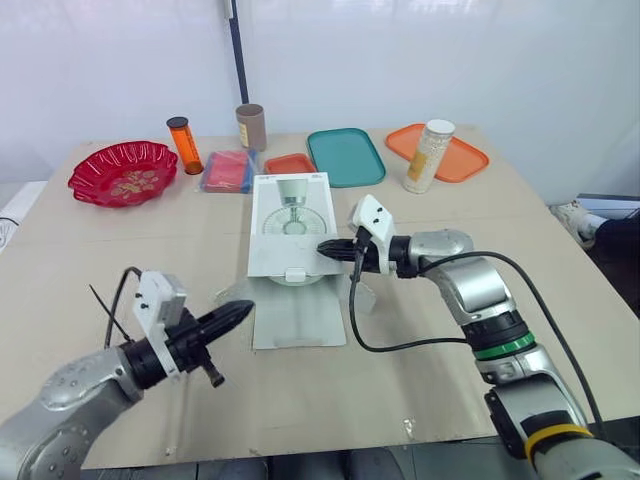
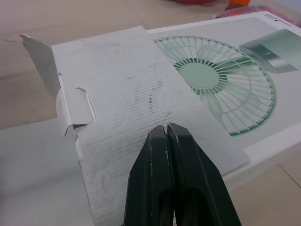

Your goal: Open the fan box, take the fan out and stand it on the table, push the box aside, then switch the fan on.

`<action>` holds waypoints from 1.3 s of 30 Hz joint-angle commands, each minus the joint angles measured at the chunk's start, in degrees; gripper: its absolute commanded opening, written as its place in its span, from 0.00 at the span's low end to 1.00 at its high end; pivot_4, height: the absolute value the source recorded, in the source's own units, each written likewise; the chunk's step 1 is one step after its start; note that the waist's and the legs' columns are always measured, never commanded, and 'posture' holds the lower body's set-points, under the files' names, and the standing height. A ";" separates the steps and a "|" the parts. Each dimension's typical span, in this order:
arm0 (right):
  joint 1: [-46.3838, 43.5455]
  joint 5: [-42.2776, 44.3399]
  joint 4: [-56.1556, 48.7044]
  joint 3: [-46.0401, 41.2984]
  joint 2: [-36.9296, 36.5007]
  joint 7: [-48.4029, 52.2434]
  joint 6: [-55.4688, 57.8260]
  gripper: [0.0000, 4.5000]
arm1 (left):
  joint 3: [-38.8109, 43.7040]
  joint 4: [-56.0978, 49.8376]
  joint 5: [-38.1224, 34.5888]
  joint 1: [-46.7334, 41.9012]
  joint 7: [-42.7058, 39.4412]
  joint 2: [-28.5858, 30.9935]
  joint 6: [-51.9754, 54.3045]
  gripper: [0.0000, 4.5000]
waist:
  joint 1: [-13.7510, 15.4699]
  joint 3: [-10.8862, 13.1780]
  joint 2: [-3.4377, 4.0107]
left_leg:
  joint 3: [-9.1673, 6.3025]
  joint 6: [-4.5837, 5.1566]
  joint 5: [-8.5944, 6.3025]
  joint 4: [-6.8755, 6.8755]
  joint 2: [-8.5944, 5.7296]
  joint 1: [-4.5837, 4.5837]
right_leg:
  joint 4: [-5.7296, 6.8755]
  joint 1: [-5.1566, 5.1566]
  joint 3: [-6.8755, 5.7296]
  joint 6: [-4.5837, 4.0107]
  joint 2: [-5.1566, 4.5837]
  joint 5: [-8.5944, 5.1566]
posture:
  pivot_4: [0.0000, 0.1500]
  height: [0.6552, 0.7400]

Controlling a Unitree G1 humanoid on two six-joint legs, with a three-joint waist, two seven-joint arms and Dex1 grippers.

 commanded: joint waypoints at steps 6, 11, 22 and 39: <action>-0.21 -1.47 1.72 1.79 -0.19 1.69 0.18 0.00 | -1.41 -0.50 -3.47 6.13 4.54 -2.77 -1.66 0.64 | 0.04 0.00 0.00 | 0.06 0.01 -0.01 0.00 0.02 0.02 | -0.01 0.01 0.03 -0.06 0.01 -0.03 | 1.00 0.98; -0.29 -1.72 1.74 1.78 -0.26 2.11 0.31 0.00 | -2.37 3.85 -10.16 5.01 9.88 -8.60 -1.32 0.85 | 0.09 -0.01 0.00 | 0.06 0.01 -0.03 0.01 0.02 0.04 | -0.01 0.03 0.03 -0.08 0.01 -0.05 | 1.00 0.98; -0.37 -2.24 1.18 1.45 -0.92 2.82 0.68 0.00 | -7.07 13.14 -17.88 2.46 16.37 -16.07 -0.98 0.85 | 0.16 -0.02 -0.01 | 0.07 -0.02 -0.06 0.01 0.04 0.04 | -0.02 0.03 0.03 -0.10 0.02 -0.06 | 1.00 0.98; -1.03 -1.61 -0.07 0.85 -1.65 2.88 2.59 0.00 | -11.77 17.53 -17.51 1.08 16.65 -20.64 -1.92 0.85 | 0.56 -0.04 -0.02 | 0.09 -0.02 -0.07 0.01 0.04 0.03 | -0.06 0.02 0.04 -0.08 0.02 -0.09 | 1.00 0.98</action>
